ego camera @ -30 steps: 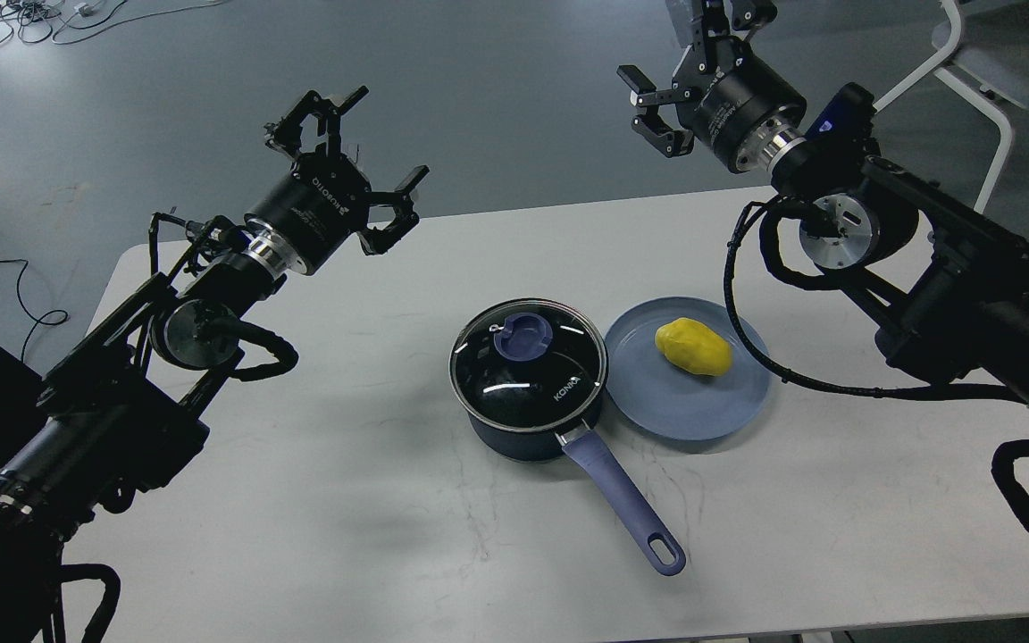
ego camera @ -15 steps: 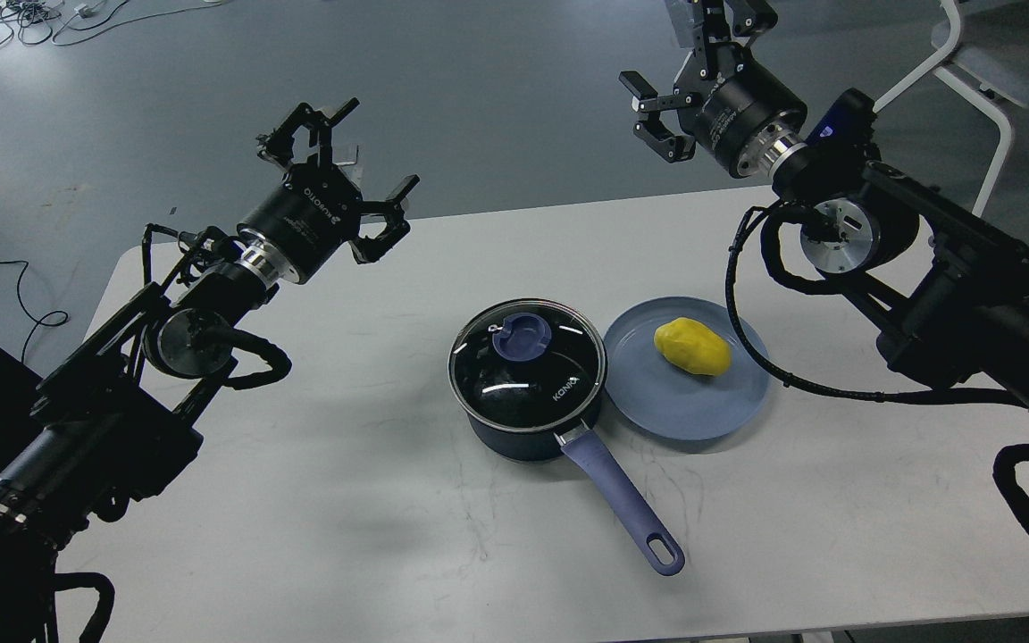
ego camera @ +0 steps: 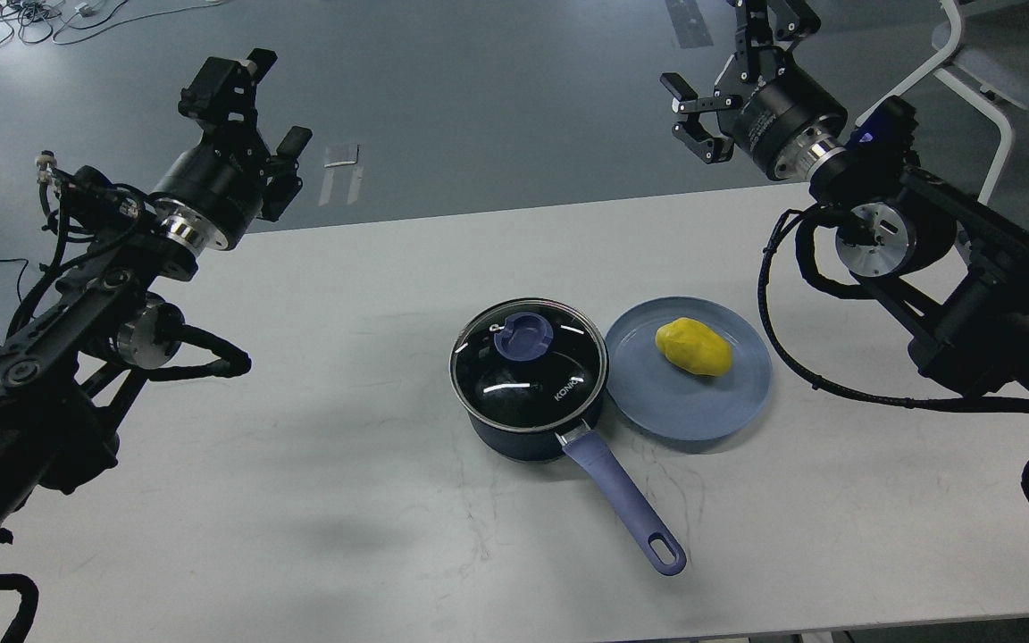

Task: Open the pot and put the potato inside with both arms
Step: 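Move the left gripper down to the blue knob of the glass lid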

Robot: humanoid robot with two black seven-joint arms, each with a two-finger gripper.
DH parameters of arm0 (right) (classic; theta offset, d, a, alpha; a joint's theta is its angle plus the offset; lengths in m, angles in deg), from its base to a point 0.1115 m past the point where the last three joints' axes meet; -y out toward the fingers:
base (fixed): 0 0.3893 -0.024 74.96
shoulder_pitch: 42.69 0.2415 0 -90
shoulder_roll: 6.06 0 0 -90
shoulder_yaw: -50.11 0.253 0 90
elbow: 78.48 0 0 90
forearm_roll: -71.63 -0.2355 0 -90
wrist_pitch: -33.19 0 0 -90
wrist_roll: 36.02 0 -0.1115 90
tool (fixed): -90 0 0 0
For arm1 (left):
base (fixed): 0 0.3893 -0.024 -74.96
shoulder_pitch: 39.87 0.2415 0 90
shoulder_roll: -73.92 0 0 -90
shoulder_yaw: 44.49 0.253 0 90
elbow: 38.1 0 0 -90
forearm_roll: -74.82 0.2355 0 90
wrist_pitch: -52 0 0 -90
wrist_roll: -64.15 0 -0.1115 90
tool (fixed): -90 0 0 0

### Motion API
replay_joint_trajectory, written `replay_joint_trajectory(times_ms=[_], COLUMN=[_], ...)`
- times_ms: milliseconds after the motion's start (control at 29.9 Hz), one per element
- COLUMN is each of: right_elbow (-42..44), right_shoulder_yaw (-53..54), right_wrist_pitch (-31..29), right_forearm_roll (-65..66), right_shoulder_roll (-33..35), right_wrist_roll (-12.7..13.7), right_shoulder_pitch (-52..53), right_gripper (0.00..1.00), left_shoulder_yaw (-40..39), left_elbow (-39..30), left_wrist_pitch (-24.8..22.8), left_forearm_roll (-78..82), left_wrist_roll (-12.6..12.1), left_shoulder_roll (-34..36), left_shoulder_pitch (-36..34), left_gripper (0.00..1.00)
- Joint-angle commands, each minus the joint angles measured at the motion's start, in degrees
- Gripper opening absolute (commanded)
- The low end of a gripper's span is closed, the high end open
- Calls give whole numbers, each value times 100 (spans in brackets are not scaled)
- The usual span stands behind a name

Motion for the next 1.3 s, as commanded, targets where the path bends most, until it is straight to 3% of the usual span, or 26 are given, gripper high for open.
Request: replay_joint_trajectory(times_ms=[0, 201, 301, 434, 602, 769, 1003, 1136, 1270], right_elbow=[-6, -137, -216, -330, -366, -366, -357, -357, -357], right_shoulder_yaw=[415, 609, 793, 873, 873, 864, 864, 838, 802], right_wrist_pitch=[9, 44, 71, 79, 79, 97, 132, 141, 264], right_forearm_roll=[-9, -9, -9, -9, -9, -9, -9, 0, 0], right_shoulder_roll=[28, 142, 195, 388, 468, 494, 503, 494, 494], right_wrist_roll=[-6, -15, -6, -6, -6, -6, 3, 12, 38], right_shoulder_pitch=[-286, -621, -770, -955, -1087, -1157, -1201, -1210, -1131], right_gripper=[100, 100, 100, 100, 100, 100, 100, 100, 100], left_shoulder_yaw=[96, 640, 676, 834, 1343, 1599, 1845, 1854, 1889], left_elbow=[-614, -896, -896, -879, -799, -861, -1282, -1529, -1319], left_wrist_pitch=[1265, 1383, 1383, 1391, 1427, 1944, 2165, 2174, 2165], left_forearm_roll=[1751, 2538, 2275, 1738, 2386, 5370, 6974, 7756, 8619], left_wrist_roll=[105, 166, 377, 848, 848, 848, 848, 848, 848], left_shoulder_roll=[158, 588, 545, 457, 518, 519, 422, -77, -623], left_shoulder_pitch=[-2, -152, -161, -55, -117, -108, -134, -152, -178], left_gripper=[98, 98, 98, 98, 98, 98, 98, 98, 98])
